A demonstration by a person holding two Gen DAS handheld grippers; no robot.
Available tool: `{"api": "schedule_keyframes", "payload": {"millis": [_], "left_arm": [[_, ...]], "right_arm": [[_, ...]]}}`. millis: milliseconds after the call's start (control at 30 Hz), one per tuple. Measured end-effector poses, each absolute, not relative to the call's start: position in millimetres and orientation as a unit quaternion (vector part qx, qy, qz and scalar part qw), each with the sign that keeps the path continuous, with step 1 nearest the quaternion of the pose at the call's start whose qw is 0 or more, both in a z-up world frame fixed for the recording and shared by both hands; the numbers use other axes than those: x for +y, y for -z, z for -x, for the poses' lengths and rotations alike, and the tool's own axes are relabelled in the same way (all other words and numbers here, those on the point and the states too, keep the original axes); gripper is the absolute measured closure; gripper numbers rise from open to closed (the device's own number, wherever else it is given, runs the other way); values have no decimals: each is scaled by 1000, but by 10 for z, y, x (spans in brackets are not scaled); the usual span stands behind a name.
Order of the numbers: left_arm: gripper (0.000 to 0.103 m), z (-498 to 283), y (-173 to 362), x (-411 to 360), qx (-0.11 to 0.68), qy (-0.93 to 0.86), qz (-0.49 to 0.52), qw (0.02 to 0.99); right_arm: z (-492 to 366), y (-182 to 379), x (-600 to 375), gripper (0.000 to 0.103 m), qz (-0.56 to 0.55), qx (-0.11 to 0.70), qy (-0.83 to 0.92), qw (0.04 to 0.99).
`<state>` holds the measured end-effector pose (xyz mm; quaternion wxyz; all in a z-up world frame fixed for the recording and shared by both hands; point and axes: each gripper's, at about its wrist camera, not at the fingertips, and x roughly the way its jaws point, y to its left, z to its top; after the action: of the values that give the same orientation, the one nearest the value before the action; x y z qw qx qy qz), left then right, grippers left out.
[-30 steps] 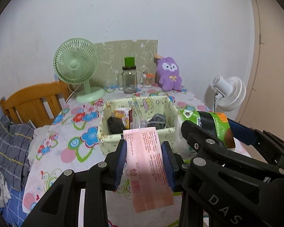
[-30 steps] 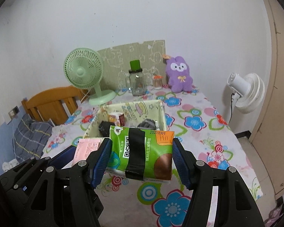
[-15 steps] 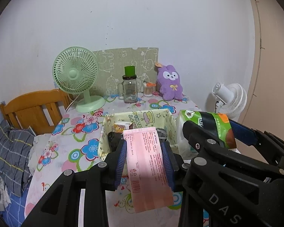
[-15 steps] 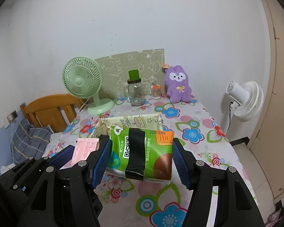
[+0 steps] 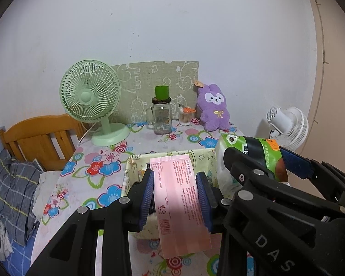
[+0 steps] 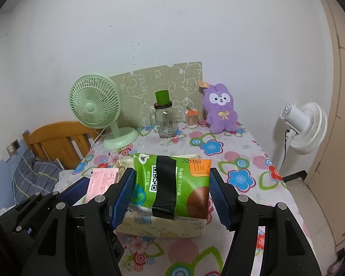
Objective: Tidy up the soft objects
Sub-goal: 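Lift the pink packet and green tissue pack up over the storage box with both tools, then lower the packet and tissue pack into the storage box and open both tools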
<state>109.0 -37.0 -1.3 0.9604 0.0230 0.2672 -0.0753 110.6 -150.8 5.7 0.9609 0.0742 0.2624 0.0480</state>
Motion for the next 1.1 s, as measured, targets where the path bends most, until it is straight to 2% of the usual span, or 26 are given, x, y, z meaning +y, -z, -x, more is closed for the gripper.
{"api": "schedule_keyframes", "payload": {"millis": [933, 1100], "left_arm": [[64, -1952, 410, -292, 308, 66, -1, 949], [61, -2056, 508, -287, 315, 63, -2, 947]], "right_arm": [[-1992, 334, -1409, 37, -75, 291, -71, 951], [-2105, 434, -1394, 37, -75, 305, -72, 947]]}}
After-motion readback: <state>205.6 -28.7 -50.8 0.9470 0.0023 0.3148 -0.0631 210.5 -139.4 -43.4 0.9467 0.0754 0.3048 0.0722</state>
